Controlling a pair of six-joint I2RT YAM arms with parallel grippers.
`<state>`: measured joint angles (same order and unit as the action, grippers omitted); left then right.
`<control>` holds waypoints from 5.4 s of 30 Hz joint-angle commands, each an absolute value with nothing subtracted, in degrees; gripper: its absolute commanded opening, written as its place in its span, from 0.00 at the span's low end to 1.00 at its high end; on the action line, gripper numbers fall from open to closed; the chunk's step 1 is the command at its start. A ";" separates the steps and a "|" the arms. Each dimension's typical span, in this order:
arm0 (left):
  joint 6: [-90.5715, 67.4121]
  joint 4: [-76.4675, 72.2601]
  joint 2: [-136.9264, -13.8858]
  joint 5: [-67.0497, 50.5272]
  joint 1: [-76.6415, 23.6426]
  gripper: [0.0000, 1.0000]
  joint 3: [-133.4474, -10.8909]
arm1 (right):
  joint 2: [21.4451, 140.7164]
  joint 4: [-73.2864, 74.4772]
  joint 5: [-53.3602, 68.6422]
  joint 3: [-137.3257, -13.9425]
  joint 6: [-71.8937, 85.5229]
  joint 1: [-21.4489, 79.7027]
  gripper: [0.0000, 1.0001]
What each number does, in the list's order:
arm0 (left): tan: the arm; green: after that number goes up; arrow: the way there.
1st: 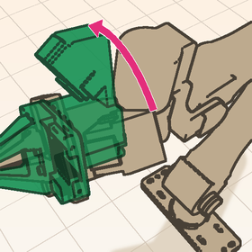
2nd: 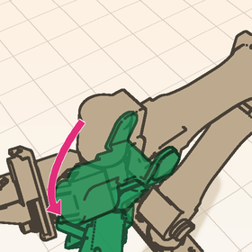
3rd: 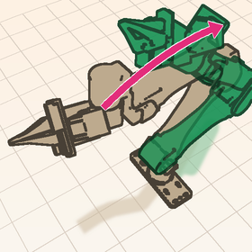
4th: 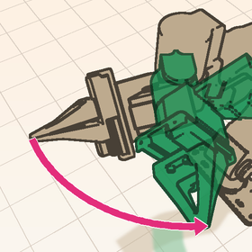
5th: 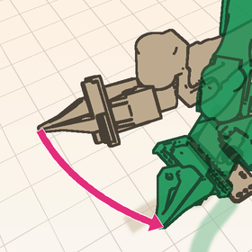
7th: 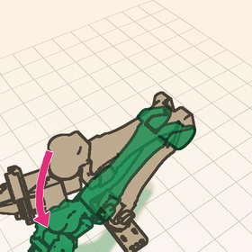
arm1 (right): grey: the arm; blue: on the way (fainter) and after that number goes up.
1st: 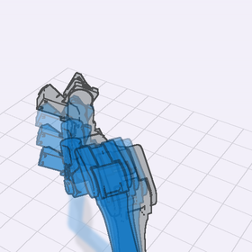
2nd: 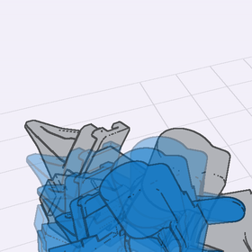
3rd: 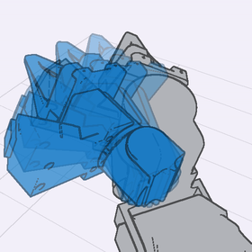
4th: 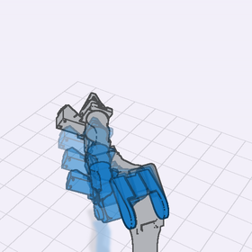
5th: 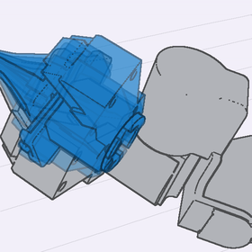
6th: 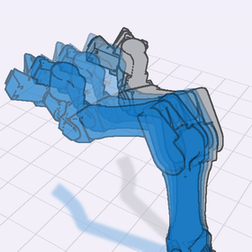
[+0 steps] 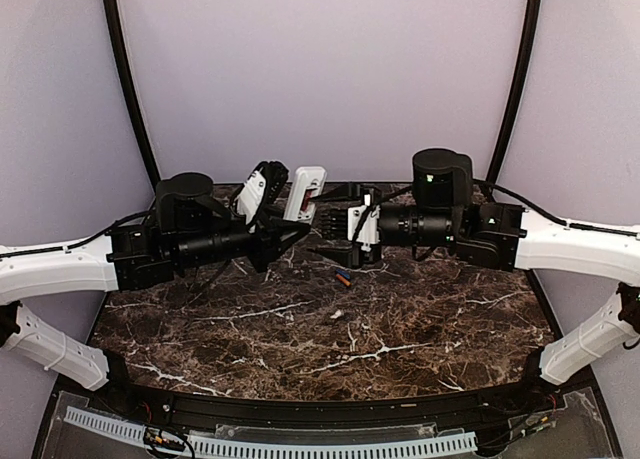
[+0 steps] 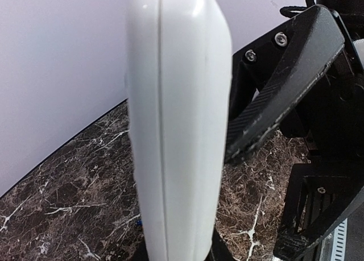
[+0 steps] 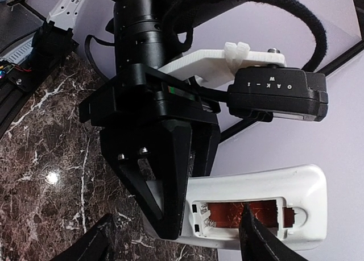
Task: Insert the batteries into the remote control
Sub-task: Remove the battery cover from the remote control, then pass from the left arm to the right, then place the remote control without batteries at the center of the board, then move the remote control without batteries to the center of the board.
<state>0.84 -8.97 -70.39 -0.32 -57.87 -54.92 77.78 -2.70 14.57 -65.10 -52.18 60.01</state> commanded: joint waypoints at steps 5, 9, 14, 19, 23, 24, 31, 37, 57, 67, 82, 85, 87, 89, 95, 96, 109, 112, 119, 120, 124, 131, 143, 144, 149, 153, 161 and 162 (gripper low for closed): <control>1.66 -3.46 -74.31 7.00 -58.05 0.00 -57.81 | 76.37 -4.30 16.87 -61.65 -44.05 56.85 0.71; 1.33 -1.90 -75.35 10.18 -57.47 0.00 -58.32 | 74.45 -6.67 17.12 -57.24 -39.85 55.99 0.71; 0.57 -1.88 -75.50 10.03 -56.97 0.00 -58.36 | 71.41 -7.65 18.10 -54.64 -32.97 55.25 0.72; 0.27 -3.58 -75.32 8.23 -56.96 0.00 -57.46 | 68.89 -8.76 17.98 -54.40 -22.77 54.14 0.73; 1.11 -5.73 -74.23 3.58 -56.96 0.00 -56.17 | 67.39 -8.47 18.75 -55.23 -17.19 53.48 0.78; 2.10 -5.94 -73.84 2.10 -56.98 0.00 -55.92 | 67.16 -7.60 18.76 -55.76 -16.78 53.52 0.79; 7.23 -0.65 -73.00 -10.89 -56.99 0.00 -56.78 | 68.31 4.61 18.82 -62.66 -15.00 53.49 0.82; 8.73 -0.35 -73.11 -15.59 -56.98 0.00 -56.45 | 70.22 7.08 26.05 -64.97 -14.65 53.44 0.76; 11.05 3.70 -74.20 -19.30 -57.01 0.00 -57.08 | 79.15 14.75 38.19 -71.14 -15.83 53.44 0.23; 10.77 3.52 -74.02 -18.59 -57.01 0.08 -57.13 | 80.43 19.56 38.62 -73.05 -14.38 53.34 0.03; 11.51 3.40 -70.65 -1.79 -56.66 0.99 -56.44 | 79.06 -0.25 14.03 -51.56 34.85 51.76 0.00; 9.59 3.29 -72.66 4.84 -55.62 0.99 -57.60 | 79.96 -4.69 11.41 -46.14 45.12 51.85 0.00; 8.64 3.92 -74.00 7.88 -55.04 0.99 -58.10 | 80.28 -7.25 10.25 -42.98 49.23 51.85 0.00; 8.00 4.84 -75.03 10.02 -54.77 0.99 -58.66 | 80.34 -6.99 8.64 -40.90 51.71 51.86 0.00; 7.56 4.31 -74.95 10.46 -54.67 0.99 -58.13 | 77.05 -4.11 5.36 -35.32 58.48 51.55 0.04; 7.56 4.33 -75.01 10.46 -54.71 0.99 -58.10 | 76.77 -3.05 5.54 -34.99 58.75 51.39 0.06; 8.08 4.82 -74.81 11.46 -54.71 0.99 -58.36 | 76.80 9.10 13.58 -31.97 59.94 50.89 0.50; 8.15 4.80 -74.80 11.35 -54.69 0.99 -58.39 | 75.75 12.57 13.09 -32.44 59.05 50.88 0.54; 8.51 4.90 -74.43 11.34 -54.71 0.99 -58.44 | 73.79 27.32 6.82 -41.52 47.44 50.89 0.68; 8.56 4.87 -74.35 11.34 -54.64 0.99 -58.44 | 74.26 28.04 6.21 -43.43 43.87 50.95 0.74; 8.33 4.59 -73.61 11.19 -54.29 0.99 -58.24 | 80.17 27.18 10.86 -52.57 22.16 52.47 0.94; 7.35 4.42 -72.67 11.72 -52.25 0.99 -58.27 | 96.55 42.03 4.72 -69.13 -17.53 59.93 0.99; 8.19 4.37 -72.21 11.98 -51.68 0.99 -58.00 | 106.69 44.19 3.41 -69.62 -29.80 60.02 0.98; 8.13 4.41 -72.37 11.96 -51.68 0.99 -58.05 | 107.17 43.87 3.46 -69.53 -29.73 59.94 0.97; 8.23 4.35 -72.51 12.06 -51.57 0.99 -58.10 | 109.48 45.66 4.86 -70.36 -30.11 59.84 0.85; 8.33 4.26 -72.51 12.09 -51.43 0.99 -58.08 | 110.74 46.33 3.47 -71.48 -30.24 59.85 0.42; 8.45 4.00 -72.07 12.81 -50.80 0.99 -58.01 | 113.73 45.40 4.63 -77.93 -31.28 60.48 0.33; 8.44 3.83 -72.02 13.13 -50.71 0.99 -57.94 | 114.55 45.04 5.14 -79.54 -31.36 60.67 0.33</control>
<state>8.19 3.55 -73.69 11.97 -51.35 -57.21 111.04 47.29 3.86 -74.98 -30.26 60.07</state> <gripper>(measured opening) 0.990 0.442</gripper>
